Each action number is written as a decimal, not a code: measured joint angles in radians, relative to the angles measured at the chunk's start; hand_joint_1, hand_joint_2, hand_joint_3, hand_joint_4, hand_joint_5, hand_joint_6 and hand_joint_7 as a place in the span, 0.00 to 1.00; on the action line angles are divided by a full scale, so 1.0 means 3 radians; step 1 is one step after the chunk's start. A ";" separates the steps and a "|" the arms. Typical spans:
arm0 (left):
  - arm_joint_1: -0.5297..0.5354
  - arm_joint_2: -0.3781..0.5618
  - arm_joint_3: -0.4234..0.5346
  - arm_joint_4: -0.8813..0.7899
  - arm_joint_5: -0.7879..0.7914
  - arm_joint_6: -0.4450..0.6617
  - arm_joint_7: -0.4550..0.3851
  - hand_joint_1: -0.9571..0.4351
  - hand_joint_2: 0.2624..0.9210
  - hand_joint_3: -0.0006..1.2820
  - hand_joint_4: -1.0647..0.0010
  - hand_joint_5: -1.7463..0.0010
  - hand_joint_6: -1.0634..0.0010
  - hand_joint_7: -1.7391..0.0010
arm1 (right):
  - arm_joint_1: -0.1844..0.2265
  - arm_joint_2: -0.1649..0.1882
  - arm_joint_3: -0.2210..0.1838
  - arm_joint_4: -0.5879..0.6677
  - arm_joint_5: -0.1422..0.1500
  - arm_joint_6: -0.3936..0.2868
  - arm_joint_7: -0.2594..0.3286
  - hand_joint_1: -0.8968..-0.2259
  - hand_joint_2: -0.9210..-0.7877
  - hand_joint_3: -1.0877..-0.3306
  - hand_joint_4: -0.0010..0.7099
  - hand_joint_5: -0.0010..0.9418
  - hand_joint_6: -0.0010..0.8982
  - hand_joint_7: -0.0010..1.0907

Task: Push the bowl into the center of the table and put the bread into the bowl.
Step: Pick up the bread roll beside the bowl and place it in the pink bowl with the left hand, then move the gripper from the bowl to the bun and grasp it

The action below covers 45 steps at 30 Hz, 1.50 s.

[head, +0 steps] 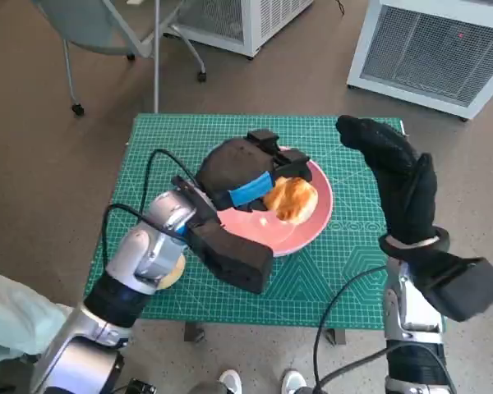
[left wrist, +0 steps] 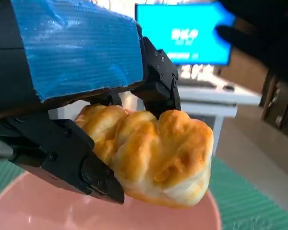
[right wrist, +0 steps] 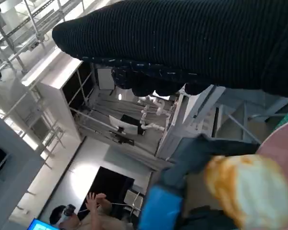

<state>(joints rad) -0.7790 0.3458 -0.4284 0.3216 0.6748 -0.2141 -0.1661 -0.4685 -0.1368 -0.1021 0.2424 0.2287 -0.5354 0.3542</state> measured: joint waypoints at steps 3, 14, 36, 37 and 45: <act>0.0002 -0.0008 -0.0004 0.0043 -0.0021 0.0020 -0.0081 0.69 1.00 0.11 0.38 0.26 0.52 0.32 | 0.0017 -0.0001 -0.0007 -0.0011 0.0001 0.0000 -0.0001 0.31 0.00 0.40 0.29 0.00 0.00 0.51; 0.0137 0.0028 0.0015 -0.0494 -0.0052 0.0744 -0.0916 0.57 0.74 0.03 0.90 0.98 0.80 0.97 | 0.0028 0.0003 -0.0018 -0.0012 -0.0004 -0.0001 -0.0030 0.30 0.00 0.41 0.30 0.00 0.00 0.51; 0.0656 0.0777 0.0991 -0.1399 -0.1516 0.0414 -0.1735 0.43 0.73 0.00 1.00 1.00 0.88 1.00 | 0.0044 0.0077 0.0021 -0.0015 -0.0006 0.0010 -0.0037 0.30 0.00 0.40 0.29 0.00 0.00 0.50; 0.0703 0.0851 0.1089 -0.1443 -0.1617 0.0407 -0.1785 0.43 0.73 0.00 1.00 1.00 0.88 1.00 | 0.0044 0.0081 0.0023 -0.0015 -0.0002 0.0014 -0.0037 0.30 0.00 0.41 0.29 0.00 0.00 0.50; 0.1154 0.1414 0.1593 -0.1794 -0.1810 0.0557 -0.2002 0.43 0.71 0.00 1.00 1.00 0.88 1.00 | 0.0044 0.0092 0.0025 -0.0013 0.0007 0.0029 -0.0037 0.29 0.00 0.41 0.29 0.00 0.00 0.50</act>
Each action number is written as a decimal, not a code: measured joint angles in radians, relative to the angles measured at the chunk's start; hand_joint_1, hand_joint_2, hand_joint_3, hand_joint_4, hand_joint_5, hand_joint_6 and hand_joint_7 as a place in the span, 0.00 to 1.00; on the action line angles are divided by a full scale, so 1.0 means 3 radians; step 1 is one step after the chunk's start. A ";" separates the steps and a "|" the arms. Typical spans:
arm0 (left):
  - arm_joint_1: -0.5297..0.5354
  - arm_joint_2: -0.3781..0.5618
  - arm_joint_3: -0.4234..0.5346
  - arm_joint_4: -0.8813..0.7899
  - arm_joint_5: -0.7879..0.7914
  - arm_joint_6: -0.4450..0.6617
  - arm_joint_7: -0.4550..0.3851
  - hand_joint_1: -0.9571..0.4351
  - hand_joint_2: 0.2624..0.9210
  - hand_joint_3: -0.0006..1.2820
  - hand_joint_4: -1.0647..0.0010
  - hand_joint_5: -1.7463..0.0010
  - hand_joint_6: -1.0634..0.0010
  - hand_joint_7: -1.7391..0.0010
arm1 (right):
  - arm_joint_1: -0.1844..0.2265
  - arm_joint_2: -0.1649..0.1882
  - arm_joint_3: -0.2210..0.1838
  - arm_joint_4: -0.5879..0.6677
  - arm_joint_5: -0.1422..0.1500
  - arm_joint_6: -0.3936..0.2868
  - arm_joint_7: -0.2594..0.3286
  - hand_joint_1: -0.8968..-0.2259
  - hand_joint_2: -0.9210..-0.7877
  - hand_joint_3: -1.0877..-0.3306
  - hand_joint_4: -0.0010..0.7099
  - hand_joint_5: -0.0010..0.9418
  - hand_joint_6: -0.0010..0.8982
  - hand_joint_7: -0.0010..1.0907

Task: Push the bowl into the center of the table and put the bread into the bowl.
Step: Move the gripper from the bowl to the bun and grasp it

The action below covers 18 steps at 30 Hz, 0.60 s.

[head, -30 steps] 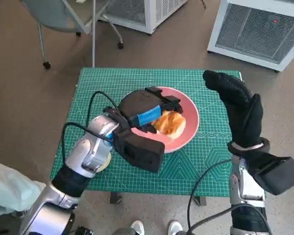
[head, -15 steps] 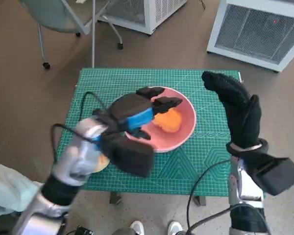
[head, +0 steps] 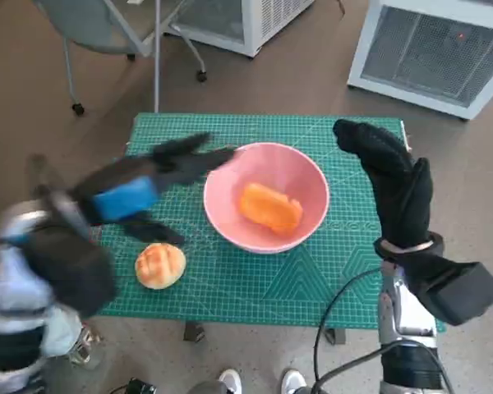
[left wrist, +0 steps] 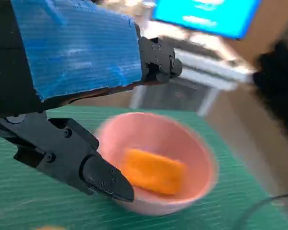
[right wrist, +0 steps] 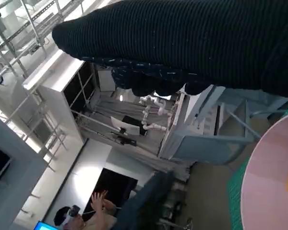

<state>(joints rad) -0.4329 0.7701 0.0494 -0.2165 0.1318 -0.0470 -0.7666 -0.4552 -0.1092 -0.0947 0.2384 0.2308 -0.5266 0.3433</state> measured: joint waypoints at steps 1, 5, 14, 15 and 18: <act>0.0060 0.0067 0.0036 -0.0034 0.0003 0.0045 -0.0025 0.44 0.71 0.00 1.00 1.00 0.88 0.99 | 0.0000 -0.0001 0.0000 0.0002 0.0000 0.0000 0.0000 0.29 0.00 0.41 0.29 0.00 0.00 0.50; 0.0270 0.0268 0.0135 -0.0158 0.0011 0.0211 -0.0128 0.44 0.71 0.00 1.00 1.00 0.87 0.99 | -0.0005 0.0005 0.0008 0.0009 -0.0001 0.0001 0.0000 0.29 0.00 0.41 0.29 0.00 0.00 0.50; 0.0618 0.0468 0.0281 -0.0267 -0.0055 0.0370 -0.0253 0.45 0.71 0.00 0.97 0.99 0.85 0.99 | -0.0030 0.0015 0.0036 0.0038 -0.0001 0.0004 0.0000 0.29 0.00 0.41 0.30 0.00 0.00 0.50; 0.0647 0.0470 0.0294 -0.0248 -0.0093 0.0350 -0.0269 0.45 0.71 0.00 0.96 0.99 0.85 0.99 | -0.0033 0.0015 0.0038 0.0046 0.0000 0.0004 0.0001 0.29 0.00 0.42 0.30 0.00 0.00 0.50; 0.0735 0.0468 0.0323 -0.0138 -0.0224 0.0232 -0.0312 0.45 0.72 0.00 0.95 0.99 0.84 0.99 | -0.0043 0.0015 0.0043 0.0075 0.0003 0.0004 0.0003 0.29 0.00 0.42 0.30 0.00 0.00 0.50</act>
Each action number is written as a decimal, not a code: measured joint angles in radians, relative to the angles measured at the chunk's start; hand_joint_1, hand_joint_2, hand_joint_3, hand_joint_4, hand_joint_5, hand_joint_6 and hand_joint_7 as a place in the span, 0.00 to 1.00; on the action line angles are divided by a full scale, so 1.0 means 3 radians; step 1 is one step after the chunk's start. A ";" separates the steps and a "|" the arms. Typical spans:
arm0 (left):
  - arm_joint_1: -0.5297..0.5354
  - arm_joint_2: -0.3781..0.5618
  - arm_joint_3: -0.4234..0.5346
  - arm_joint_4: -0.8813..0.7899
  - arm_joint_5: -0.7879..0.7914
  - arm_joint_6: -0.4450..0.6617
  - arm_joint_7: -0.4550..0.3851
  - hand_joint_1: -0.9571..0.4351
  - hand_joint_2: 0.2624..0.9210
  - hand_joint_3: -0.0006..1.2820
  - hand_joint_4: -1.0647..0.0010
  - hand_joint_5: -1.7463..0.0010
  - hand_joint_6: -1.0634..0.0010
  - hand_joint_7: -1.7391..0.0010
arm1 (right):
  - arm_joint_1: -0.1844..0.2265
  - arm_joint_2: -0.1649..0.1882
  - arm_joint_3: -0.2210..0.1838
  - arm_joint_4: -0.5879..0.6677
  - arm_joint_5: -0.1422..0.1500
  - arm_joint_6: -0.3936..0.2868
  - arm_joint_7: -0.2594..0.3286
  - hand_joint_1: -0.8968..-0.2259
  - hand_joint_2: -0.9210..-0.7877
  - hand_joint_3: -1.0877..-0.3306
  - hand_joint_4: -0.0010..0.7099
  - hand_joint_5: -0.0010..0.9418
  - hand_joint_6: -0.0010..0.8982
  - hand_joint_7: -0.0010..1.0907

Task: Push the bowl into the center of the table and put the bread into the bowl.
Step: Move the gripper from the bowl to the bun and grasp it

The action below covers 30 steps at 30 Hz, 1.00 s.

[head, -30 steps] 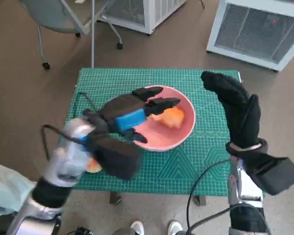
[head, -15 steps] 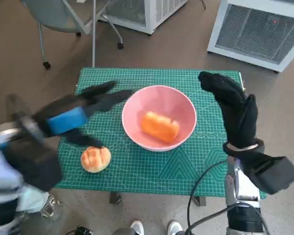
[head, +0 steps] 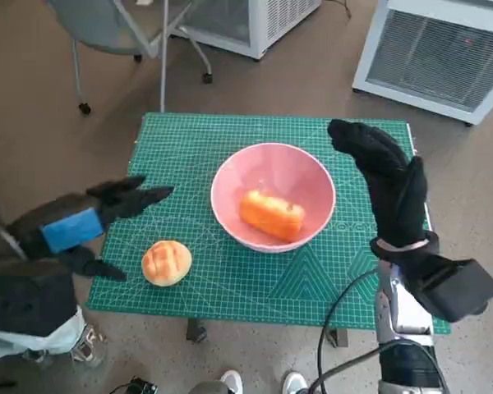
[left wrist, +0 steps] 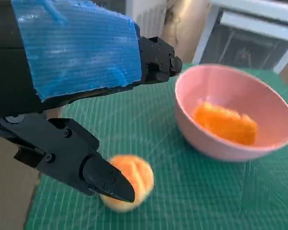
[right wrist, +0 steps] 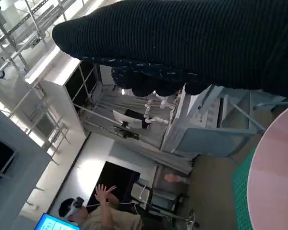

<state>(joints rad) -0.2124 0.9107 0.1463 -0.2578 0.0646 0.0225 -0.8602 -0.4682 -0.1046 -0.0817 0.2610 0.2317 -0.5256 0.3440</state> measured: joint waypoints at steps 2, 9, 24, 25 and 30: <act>0.0054 0.0000 0.0006 0.0069 -0.0038 -0.0070 -0.0014 0.45 0.72 0.00 0.94 0.99 0.84 0.99 | -0.0004 0.0000 0.0003 0.0019 0.0002 0.0000 0.0005 0.29 0.00 0.42 0.30 0.00 0.00 0.50; 0.0149 -0.0018 -0.0025 0.0165 -0.0074 -0.0156 -0.0006 0.48 0.71 0.00 0.91 0.99 0.81 0.99 | -0.0013 -0.0001 0.0005 0.0068 0.0010 0.0000 0.0027 0.29 0.00 0.42 0.30 0.00 0.00 0.50; 0.0131 -0.0252 -0.0395 0.0381 0.0129 -0.0197 0.0252 0.51 0.72 0.00 0.89 1.00 0.77 0.99 | -0.0075 -0.0006 0.0003 0.0146 0.0063 -0.0004 0.0128 0.29 0.00 0.42 0.30 0.00 0.00 0.50; 0.0126 -0.0276 -0.0439 0.0411 0.0176 -0.0203 0.0287 0.51 0.72 0.00 0.89 1.00 0.77 0.99 | -0.0075 -0.0009 0.0002 0.0148 0.0065 -0.0005 0.0131 0.29 0.00 0.42 0.30 0.00 0.00 0.50; 0.0110 -0.0370 -0.0615 0.0542 0.0379 -0.0250 0.0432 0.51 0.74 0.01 0.89 1.00 0.76 0.99 | -0.0075 -0.0022 -0.0001 0.0149 0.0071 -0.0005 0.0150 0.29 0.00 0.42 0.29 0.00 0.00 0.50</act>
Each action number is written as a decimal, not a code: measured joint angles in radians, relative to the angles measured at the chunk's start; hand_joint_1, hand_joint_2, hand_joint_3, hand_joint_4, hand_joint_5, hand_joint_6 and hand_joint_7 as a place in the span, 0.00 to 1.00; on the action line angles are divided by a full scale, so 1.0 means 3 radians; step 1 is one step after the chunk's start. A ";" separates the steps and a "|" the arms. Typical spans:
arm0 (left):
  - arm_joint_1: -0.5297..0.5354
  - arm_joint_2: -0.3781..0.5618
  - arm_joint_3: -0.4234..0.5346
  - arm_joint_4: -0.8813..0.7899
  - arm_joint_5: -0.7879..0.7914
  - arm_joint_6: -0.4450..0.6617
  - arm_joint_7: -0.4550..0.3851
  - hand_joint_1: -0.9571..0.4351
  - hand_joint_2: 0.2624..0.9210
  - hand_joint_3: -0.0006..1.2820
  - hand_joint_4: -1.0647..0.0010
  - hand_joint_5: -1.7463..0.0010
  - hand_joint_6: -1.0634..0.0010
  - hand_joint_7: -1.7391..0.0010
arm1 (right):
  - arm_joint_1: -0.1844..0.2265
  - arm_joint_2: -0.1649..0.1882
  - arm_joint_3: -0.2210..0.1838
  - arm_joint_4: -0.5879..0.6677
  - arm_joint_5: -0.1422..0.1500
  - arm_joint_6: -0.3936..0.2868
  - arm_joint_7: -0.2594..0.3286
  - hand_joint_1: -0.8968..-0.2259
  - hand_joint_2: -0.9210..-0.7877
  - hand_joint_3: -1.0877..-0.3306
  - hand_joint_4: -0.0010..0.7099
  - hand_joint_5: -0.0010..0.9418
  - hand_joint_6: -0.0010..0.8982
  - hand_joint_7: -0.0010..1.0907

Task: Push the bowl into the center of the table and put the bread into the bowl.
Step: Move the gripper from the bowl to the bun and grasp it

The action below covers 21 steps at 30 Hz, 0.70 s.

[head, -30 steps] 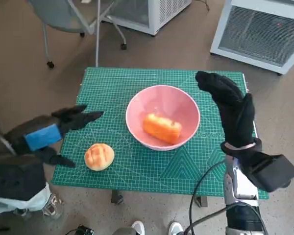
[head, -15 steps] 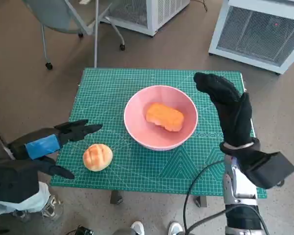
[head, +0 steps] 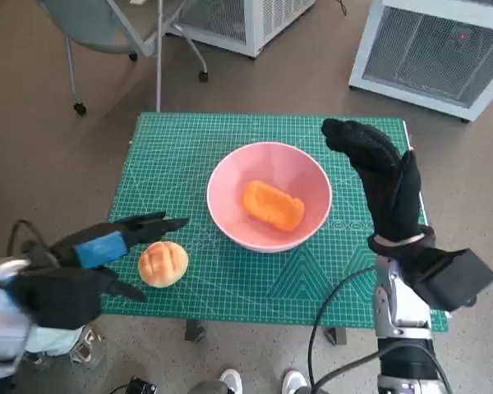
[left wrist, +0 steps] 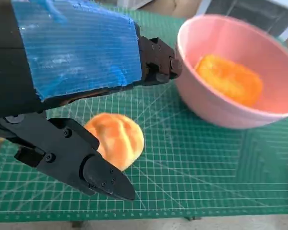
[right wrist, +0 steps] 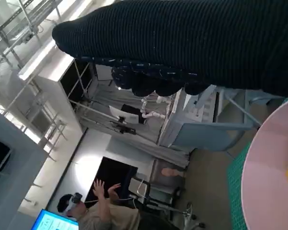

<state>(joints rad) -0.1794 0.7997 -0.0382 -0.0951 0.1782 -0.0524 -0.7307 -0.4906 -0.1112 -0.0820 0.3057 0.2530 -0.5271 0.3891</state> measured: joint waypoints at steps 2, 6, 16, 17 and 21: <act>-0.0005 -0.0043 -0.0068 0.0068 0.0089 -0.0020 0.0066 0.51 0.74 0.01 0.89 1.00 0.76 0.99 | 0.0000 -0.0001 -0.0001 -0.0001 0.0002 0.0000 0.0003 0.29 0.00 0.42 0.29 0.00 0.00 0.50; -0.0022 -0.0108 -0.0203 0.0194 0.0261 -0.0055 0.0184 0.52 0.75 0.01 0.89 1.00 0.75 0.99 | 0.0000 -0.0004 -0.0005 -0.0003 0.0004 0.0000 0.0005 0.29 0.00 0.42 0.29 0.00 0.00 0.50; -0.0077 -0.0228 -0.0529 0.0365 0.0880 0.0077 0.0463 0.62 0.77 0.01 0.77 0.98 0.66 0.98 | 0.0002 -0.0014 -0.0006 -0.0030 0.0001 0.0001 0.0005 0.29 0.00 0.42 0.29 0.00 0.00 0.49; -0.0085 -0.0229 -0.0555 0.0365 0.0960 0.0113 0.0482 0.63 0.77 0.01 0.74 0.98 0.64 0.98 | 0.0003 -0.0015 -0.0008 -0.0030 0.0001 0.0001 0.0004 0.29 0.00 0.42 0.29 0.00 0.00 0.49; -0.0128 -0.0229 -0.0628 0.0358 0.1196 0.0261 0.0532 0.70 0.82 0.02 0.57 0.97 0.49 0.94 | 0.0003 -0.0016 -0.0008 -0.0031 -0.0005 0.0001 0.0004 0.29 0.00 0.42 0.29 0.00 0.00 0.49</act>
<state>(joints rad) -0.2179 0.7310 -0.2267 0.0124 0.5370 0.0260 -0.5710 -0.4899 -0.1161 -0.0844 0.2965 0.2516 -0.5269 0.3903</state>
